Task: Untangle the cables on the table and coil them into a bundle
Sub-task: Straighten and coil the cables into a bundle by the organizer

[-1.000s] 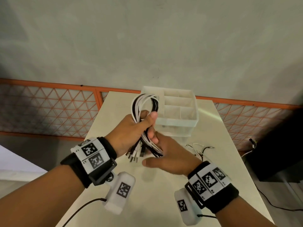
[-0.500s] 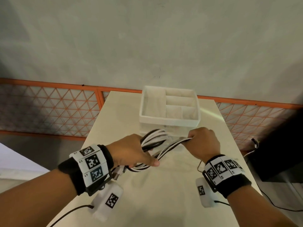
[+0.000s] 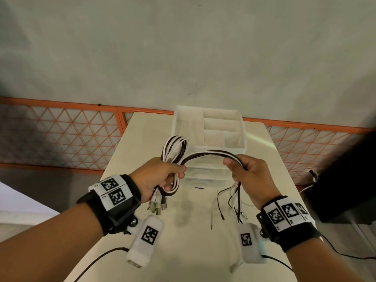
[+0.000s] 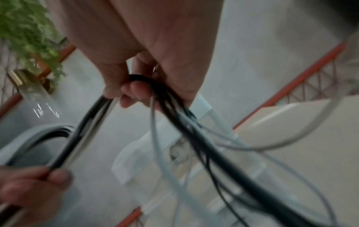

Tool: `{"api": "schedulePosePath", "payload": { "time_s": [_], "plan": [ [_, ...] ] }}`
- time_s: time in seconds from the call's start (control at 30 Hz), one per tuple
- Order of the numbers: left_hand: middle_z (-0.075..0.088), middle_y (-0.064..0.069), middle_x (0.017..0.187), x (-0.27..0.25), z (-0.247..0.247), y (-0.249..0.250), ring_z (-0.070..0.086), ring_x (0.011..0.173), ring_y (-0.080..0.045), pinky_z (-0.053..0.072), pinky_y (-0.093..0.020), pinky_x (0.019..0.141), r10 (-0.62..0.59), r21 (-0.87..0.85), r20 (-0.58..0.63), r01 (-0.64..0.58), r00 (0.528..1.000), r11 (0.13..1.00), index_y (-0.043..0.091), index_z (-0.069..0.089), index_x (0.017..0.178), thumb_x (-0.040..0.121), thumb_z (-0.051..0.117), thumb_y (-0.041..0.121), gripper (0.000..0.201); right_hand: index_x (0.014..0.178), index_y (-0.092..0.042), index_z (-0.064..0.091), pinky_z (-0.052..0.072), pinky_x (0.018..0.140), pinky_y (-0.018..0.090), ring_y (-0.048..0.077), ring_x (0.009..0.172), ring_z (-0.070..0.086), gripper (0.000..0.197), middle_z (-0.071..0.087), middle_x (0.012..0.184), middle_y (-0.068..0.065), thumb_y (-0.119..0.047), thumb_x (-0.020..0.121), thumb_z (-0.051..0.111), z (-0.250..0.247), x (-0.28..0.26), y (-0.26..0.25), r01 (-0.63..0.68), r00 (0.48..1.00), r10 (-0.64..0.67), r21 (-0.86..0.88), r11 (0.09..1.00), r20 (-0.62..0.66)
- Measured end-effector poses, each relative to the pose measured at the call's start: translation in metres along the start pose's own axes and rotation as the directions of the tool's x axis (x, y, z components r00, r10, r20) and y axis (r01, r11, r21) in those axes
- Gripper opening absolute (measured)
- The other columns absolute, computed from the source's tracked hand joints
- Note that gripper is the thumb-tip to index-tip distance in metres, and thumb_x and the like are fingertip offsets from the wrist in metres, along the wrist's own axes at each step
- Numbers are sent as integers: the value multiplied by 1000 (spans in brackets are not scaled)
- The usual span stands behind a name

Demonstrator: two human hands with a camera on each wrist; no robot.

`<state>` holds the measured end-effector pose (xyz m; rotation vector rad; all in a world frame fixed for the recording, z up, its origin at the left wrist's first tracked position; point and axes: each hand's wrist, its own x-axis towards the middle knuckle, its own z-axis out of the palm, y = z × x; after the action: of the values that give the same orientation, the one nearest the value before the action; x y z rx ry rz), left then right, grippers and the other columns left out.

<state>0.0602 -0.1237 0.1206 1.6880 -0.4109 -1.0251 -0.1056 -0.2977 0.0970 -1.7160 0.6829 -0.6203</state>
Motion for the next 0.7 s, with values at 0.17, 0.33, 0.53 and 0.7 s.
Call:
{"api": "schedulePosePath", "payload": {
  "time_s": [0.17,0.33,0.53,0.7],
  "plan": [
    [60,-5,74,-2,16,1,40,44,-10,40,-22,48,39,83,54,-44,998,996,0,69,95,67,67,74,79,90,-18,78,43,59,15,-2,51,53,12,59,53,-22,-21,94,68,31,-9,-20,148,976,-139,43,988,-169],
    [46,-8,50,-6,29,6,44,47,-16,42,-31,67,158,212,117,-180,980,961,5,55,69,49,58,92,89,99,-15,78,50,68,11,0,77,69,11,73,82,-13,-14,95,67,65,-20,-27,400,902,-417,-153,904,-110],
    [57,-4,57,-9,33,13,46,50,-19,36,-22,45,149,1,60,-149,987,989,5,69,79,76,77,43,39,75,-7,64,48,58,18,7,62,62,21,61,67,-10,2,88,51,83,-30,-20,505,862,-468,-263,822,193],
    [50,-6,48,-7,24,13,37,36,-15,32,-21,40,156,-127,-72,-164,985,978,9,59,66,83,68,30,29,101,-11,63,45,67,17,8,74,58,16,61,83,-4,0,93,55,79,-36,-22,492,849,-442,-126,862,290]
  ]
}}
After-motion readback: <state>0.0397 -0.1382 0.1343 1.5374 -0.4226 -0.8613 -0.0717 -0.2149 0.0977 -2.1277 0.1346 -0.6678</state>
